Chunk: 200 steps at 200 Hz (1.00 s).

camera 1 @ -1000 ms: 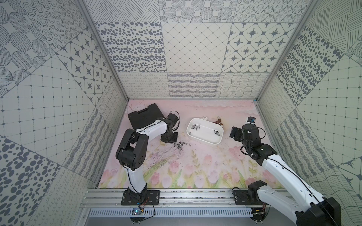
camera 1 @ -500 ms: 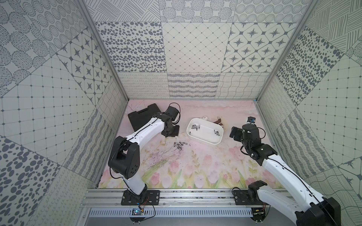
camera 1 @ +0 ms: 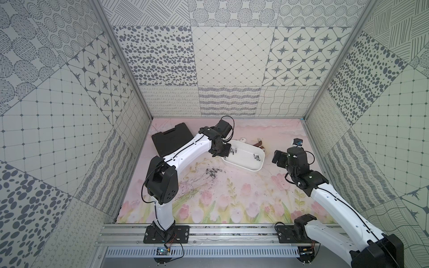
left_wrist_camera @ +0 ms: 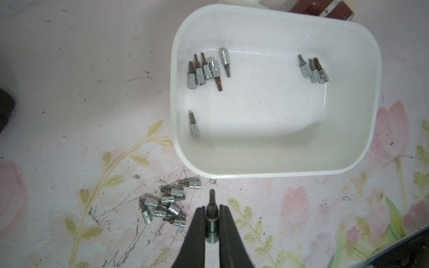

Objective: Put the bit on the desktop into the storage box
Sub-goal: Pick up the screwdriver bit from the center of the board, then place the screwdriver bit in the storage box.

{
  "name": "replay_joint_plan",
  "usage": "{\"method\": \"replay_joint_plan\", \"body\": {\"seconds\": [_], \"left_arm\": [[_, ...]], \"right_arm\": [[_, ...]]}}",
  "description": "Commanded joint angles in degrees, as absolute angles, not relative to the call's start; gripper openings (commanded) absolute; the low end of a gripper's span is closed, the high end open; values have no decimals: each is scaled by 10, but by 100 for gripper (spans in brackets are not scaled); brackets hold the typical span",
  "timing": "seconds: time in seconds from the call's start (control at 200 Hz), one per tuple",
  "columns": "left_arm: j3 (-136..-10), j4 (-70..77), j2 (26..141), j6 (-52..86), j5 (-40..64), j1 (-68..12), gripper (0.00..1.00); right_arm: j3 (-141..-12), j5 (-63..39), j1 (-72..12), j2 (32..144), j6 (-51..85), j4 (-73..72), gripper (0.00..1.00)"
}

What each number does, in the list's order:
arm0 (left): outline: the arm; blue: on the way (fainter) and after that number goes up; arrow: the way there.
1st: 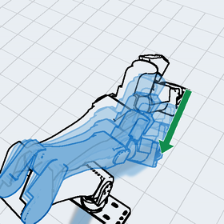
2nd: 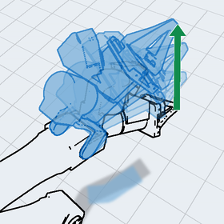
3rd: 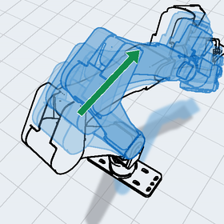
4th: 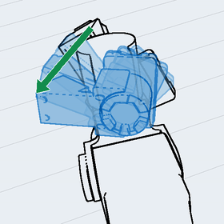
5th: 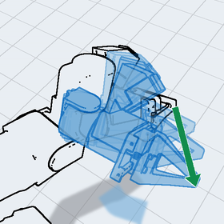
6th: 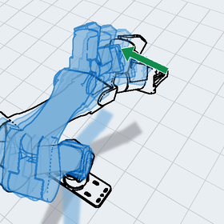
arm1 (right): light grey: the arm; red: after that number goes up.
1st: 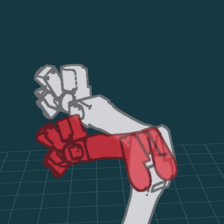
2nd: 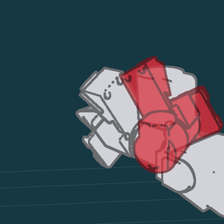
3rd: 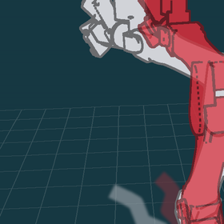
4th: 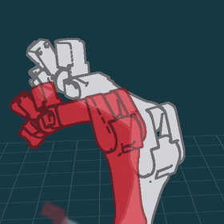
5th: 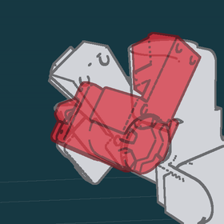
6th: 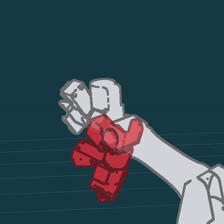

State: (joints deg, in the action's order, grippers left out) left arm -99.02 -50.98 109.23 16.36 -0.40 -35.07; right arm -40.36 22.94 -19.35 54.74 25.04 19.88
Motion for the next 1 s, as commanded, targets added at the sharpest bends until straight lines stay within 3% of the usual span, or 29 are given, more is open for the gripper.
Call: {"method": "replay_joint_plan", "body": {"seconds": [0.0, 0.45, 0.996], "left_arm": [[-1040, -545, 1133, 167, 6, -369, 11], [-1127, -558, 1253, 167, -1, -384, 11], [-1141, -560, 1311, 163, -42, -385, 11]], "right_arm": [[-406, 227, -191, 540, 252, 182, 97], [-401, 225, -190, 536, 254, 181, 97], [-395, 221, -189, 536, 263, 182, 97]]}}
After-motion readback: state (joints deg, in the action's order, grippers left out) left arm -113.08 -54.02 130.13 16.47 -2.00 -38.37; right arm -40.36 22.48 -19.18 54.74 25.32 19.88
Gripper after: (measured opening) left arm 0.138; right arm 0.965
